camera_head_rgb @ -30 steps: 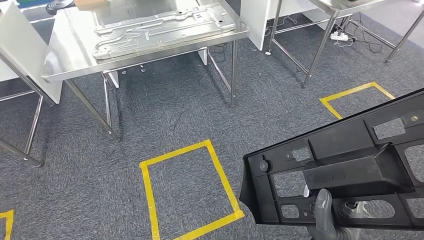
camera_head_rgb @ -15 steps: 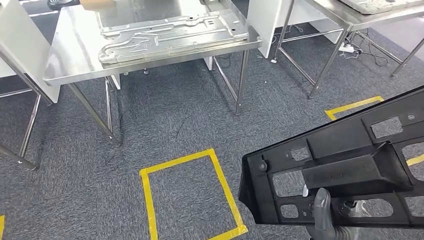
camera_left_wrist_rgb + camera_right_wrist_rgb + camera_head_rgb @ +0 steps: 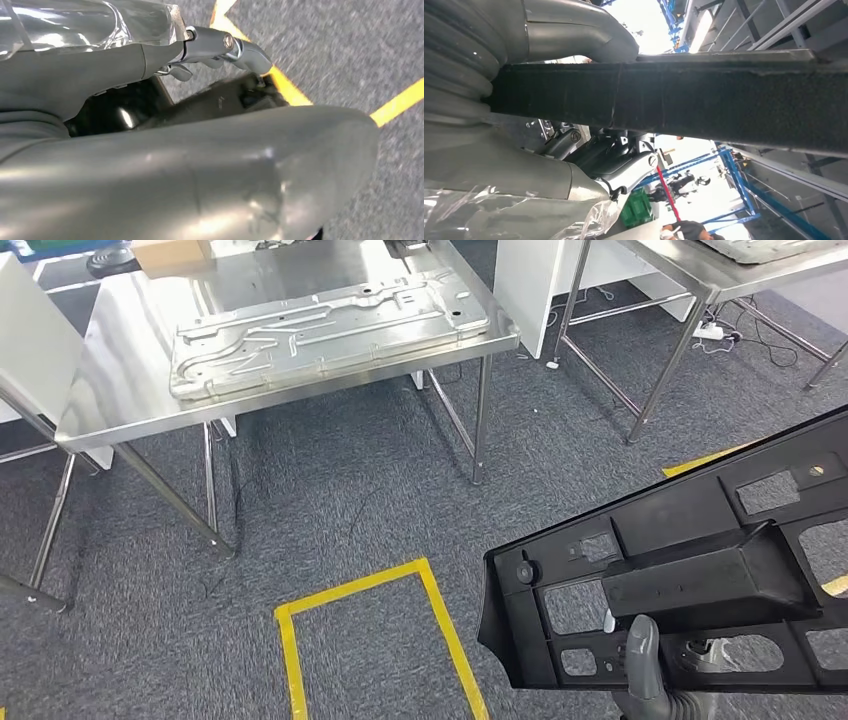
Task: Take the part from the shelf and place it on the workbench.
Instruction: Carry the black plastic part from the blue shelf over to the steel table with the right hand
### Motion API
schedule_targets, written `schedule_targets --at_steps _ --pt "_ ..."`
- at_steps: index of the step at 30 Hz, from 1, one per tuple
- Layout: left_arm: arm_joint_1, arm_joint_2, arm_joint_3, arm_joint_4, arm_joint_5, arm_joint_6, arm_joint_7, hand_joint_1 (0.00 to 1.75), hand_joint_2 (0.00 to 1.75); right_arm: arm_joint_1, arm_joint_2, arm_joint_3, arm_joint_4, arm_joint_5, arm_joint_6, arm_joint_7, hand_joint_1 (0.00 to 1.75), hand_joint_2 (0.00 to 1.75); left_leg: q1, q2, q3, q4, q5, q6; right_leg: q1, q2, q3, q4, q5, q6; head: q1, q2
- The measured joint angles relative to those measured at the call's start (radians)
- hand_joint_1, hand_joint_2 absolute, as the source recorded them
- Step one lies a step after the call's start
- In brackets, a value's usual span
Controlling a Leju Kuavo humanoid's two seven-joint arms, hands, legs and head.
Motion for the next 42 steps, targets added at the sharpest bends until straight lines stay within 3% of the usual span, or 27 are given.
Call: schedule_targets --at_steps 1,2,3,5,6,7,9,10,12,15,16,17,18,19,21,22,24,25,27,28,30,32,33,35,37,40,42 --pt "0.000 0.000 0.000 0.000 0.000 0.001 0.002 0.00 0.00 0.000 0.000 0.000 0.000 0.000 0.000 0.001 1.75 1.75 0.001 0.000 -0.018 -0.013 -0.030 0.000 0.000 0.000 0.020 0.000 -0.015 0.001 0.000 0.000" --pt "0.001 0.001 0.000 0.000 0.001 0.002 0.003 0.00 0.00 0.000 0.000 0.000 0.000 0.001 0.000 0.003 1.75 1.75 0.001 0.001 -0.026 -0.051 -0.026 0.002 0.000 0.001 0.042 -0.001 -0.031 0.003 0.000 0.000" --pt "0.003 0.001 0.000 0.000 0.002 0.002 0.004 0.00 0.00 0.000 0.000 0.000 0.000 0.004 -0.001 0.007 1.75 1.75 0.000 0.002 -0.030 -0.105 0.019 0.007 0.001 0.000 0.063 -0.001 -0.047 0.004 0.000 0.000" --pt "0.008 0.004 -0.003 0.000 0.003 0.003 0.004 0.00 0.00 -0.003 0.000 0.000 0.003 0.019 -0.006 0.021 1.75 1.75 -0.011 0.011 -0.033 -0.211 0.172 0.023 0.005 0.000 0.100 -0.001 -0.079 0.012 0.000 0.000" --pt "0.009 0.005 -0.004 0.001 0.003 0.003 0.004 0.00 0.00 -0.005 0.000 0.000 0.005 0.032 -0.011 0.032 1.75 1.75 -0.017 0.015 -0.030 -0.240 0.229 0.032 0.006 0.000 0.116 -0.003 -0.095 0.017 0.000 0.000" --pt "0.010 0.006 -0.006 0.001 0.004 0.004 0.005 0.00 0.00 -0.007 0.000 0.001 0.007 0.048 -0.016 0.043 1.75 1.75 -0.021 0.016 -0.023 -0.254 0.255 0.038 0.008 0.000 0.131 0.000 -0.104 0.023 0.000 0.000" --pt "0.007 0.006 -0.008 0.001 0.004 0.003 0.005 0.00 0.00 -0.012 0.000 0.001 0.009 0.075 -0.023 0.064 1.75 1.75 -0.018 0.007 0.010 -0.260 0.249 0.049 0.007 -0.001 0.138 0.038 -0.097 0.035 0.000 0.000" --pt "0.005 0.006 -0.009 0.001 0.004 0.003 0.005 0.00 0.00 -0.015 0.000 0.001 0.009 0.083 -0.025 0.070 1.75 1.75 -0.015 0.002 0.026 -0.264 0.245 0.056 0.006 -0.001 0.119 0.088 -0.082 0.040 0.000 0.000" --pt "0.002 0.004 -0.012 0.001 0.004 0.002 0.005 0.00 0.00 -0.021 0.001 0.001 0.009 0.090 -0.028 0.078 1.75 1.75 -0.012 -0.008 0.049 -0.268 0.230 0.068 0.005 0.000 0.035 0.212 -0.077 0.045 0.002 0.000" --pt "0.009 0.002 -0.015 0.001 0.003 0.002 0.005 0.00 0.00 -0.021 0.000 0.000 0.009 0.092 -0.029 0.083 1.75 1.75 -0.011 -0.034 0.080 -0.268 0.196 0.074 0.005 0.000 -0.090 0.310 -0.186 0.052 0.002 0.000" --pt "0.013 0.001 -0.016 0.001 0.003 0.002 0.005 0.00 0.00 -0.020 0.000 0.000 0.009 0.092 -0.029 0.083 1.75 1.75 -0.010 -0.046 0.095 -0.268 0.183 0.073 0.005 0.000 -0.114 0.300 -0.218 0.054 0.002 0.000" --pt "0.015 0.001 -0.016 0.001 0.003 0.002 0.005 0.00 0.00 -0.020 0.000 0.001 0.010 0.092 -0.029 0.084 1.75 1.75 -0.010 -0.057 0.112 -0.268 0.169 0.072 0.005 0.002 -0.126 0.268 -0.225 0.056 0.003 0.000" --pt "0.016 0.000 -0.016 0.001 0.003 0.002 0.005 0.00 0.00 -0.019 0.000 0.001 0.010 0.092 -0.029 0.084 1.75 1.75 -0.009 -0.068 0.129 -0.269 0.155 0.069 0.004 0.009 -0.130 0.218 -0.192 0.058 0.003 0.000" --pt "0.015 0.000 -0.016 0.001 0.003 0.001 0.005 0.00 0.00 -0.019 0.000 0.001 0.010 0.093 -0.029 0.084 1.75 1.75 -0.008 -0.079 0.144 -0.268 0.139 0.066 0.003 0.026 -0.132 0.156 -0.115 0.061 0.003 0.000" --pt "0.015 -0.001 -0.017 0.001 0.003 0.001 0.006 0.00 0.00 -0.018 0.001 0.000 0.012 0.093 -0.031 0.085 1.75 1.75 -0.008 -0.099 0.165 -0.273 0.113 0.057 0.002 0.056 -0.126 0.066 0.028 0.054 0.002 0.000" --pt "0.014 -0.001 -0.018 0.001 0.003 0.000 0.006 0.00 0.00 -0.018 0.001 0.000 0.013 0.094 -0.031 0.086 1.75 1.75 -0.009 -0.106 0.173 -0.275 0.107 0.052 0.003 0.062 -0.121 0.045 0.067 0.046 0.001 0.000" --pt "0.013 -0.001 -0.019 0.001 0.003 0.000 0.007 0.00 0.00 -0.019 0.001 0.001 0.013 0.100 -0.031 0.090 1.75 1.75 -0.010 -0.111 0.174 -0.262 0.114 0.044 0.004 0.044 -0.099 0.036 0.059 0.028 0.000 0.000" --pt "0.012 -0.001 -0.019 0.001 0.003 0.001 0.007 0.00 0.00 -0.019 0.001 0.001 0.013 0.106 -0.030 0.092 1.75 1.75 -0.012 -0.096 0.160 -0.226 0.129 0.038 0.002 0.033 -0.085 0.031 0.050 0.019 -0.001 0.000" --pt "0.009 -0.001 -0.020 0.001 0.005 0.002 0.007 0.00 0.00 -0.020 0.000 0.001 0.013 0.117 -0.029 0.098 1.75 1.75 -0.011 -0.048 0.089 -0.112 0.142 0.024 0.000 0.012 -0.052 0.026 0.027 0.008 -0.002 0.000" --pt "0.008 -0.001 -0.020 0.001 0.005 0.002 0.007 0.00 0.00 -0.020 0.000 0.001 0.013 0.124 -0.029 0.101 1.75 1.75 -0.010 -0.023 0.043 -0.051 0.128 0.016 0.000 0.001 -0.035 0.025 0.012 0.005 -0.003 0.000" --pt "0.006 0.000 -0.021 0.001 0.006 0.004 0.007 0.00 0.00 -0.020 0.000 0.001 0.013 0.134 -0.029 0.109 1.75 1.75 -0.007 -0.006 -0.036 0.018 0.061 0.009 -0.001 -0.021 -0.001 0.024 -0.019 0.005 -0.003 0.000" --pt "0.005 0.001 -0.021 0.001 0.006 0.004 0.007 0.00 0.00 -0.020 0.000 0.001 0.013 0.142 -0.029 0.116 1.75 1.75 -0.007 0.000 -0.071 -0.010 0.027 0.011 -0.001 -0.043 0.042 0.023 -0.052 0.006 -0.004 0.000" --pt "0.005 0.002 -0.021 0.001 0.006 0.005 0.007 0.00 0.00 -0.020 0.000 0.001 0.013 0.144 -0.029 0.118 1.75 1.75 -0.009 0.008 -0.071 -0.060 0.051 0.016 0.000 -0.055 0.064 0.023 -0.069 0.008 -0.004 0.000" --pt "0.009 0.004 -0.021 0.001 0.006 0.006 0.008 0.00 0.00 -0.020 0.000 0.001 0.013 0.146 -0.029 0.121 1.75 1.75 -0.020 0.047 -0.061 -0.176 0.180 0.038 0.003 -0.072 0.104 0.021 -0.104 0.013 -0.003 0.000" --pt "0.011 0.007 -0.021 0.002 0.007 0.007 0.012 0.00 0.00 -0.020 0.000 0.001 0.013 0.150 -0.029 0.123 1.75 1.75 -0.028 0.075 -0.042 -0.233 0.264 0.050 0.007 -0.084 0.139 0.010 -0.130 0.023 -0.004 0.000" --pt "0.009 0.006 -0.022 0.002 0.009 0.005 0.014 0.00 0.00 -0.019 0.000 0.002 0.012 0.163 -0.029 0.132 1.75 1.75 -0.020 0.049 0.007 -0.259 0.248 0.052 0.008 -0.077 0.152 0.054 -0.103 0.041 -0.003 0.000" --pt "0.008 0.005 -0.022 0.002 0.010 0.004 0.015 0.00 0.00 -0.018 0.000 0.002 0.011 0.172 -0.029 0.136 1.75 1.75 -0.011 0.029 0.047 -0.275 0.233 0.061 0.006 -0.036 0.082 0.174 -0.078 0.048 -0.001 0.000"
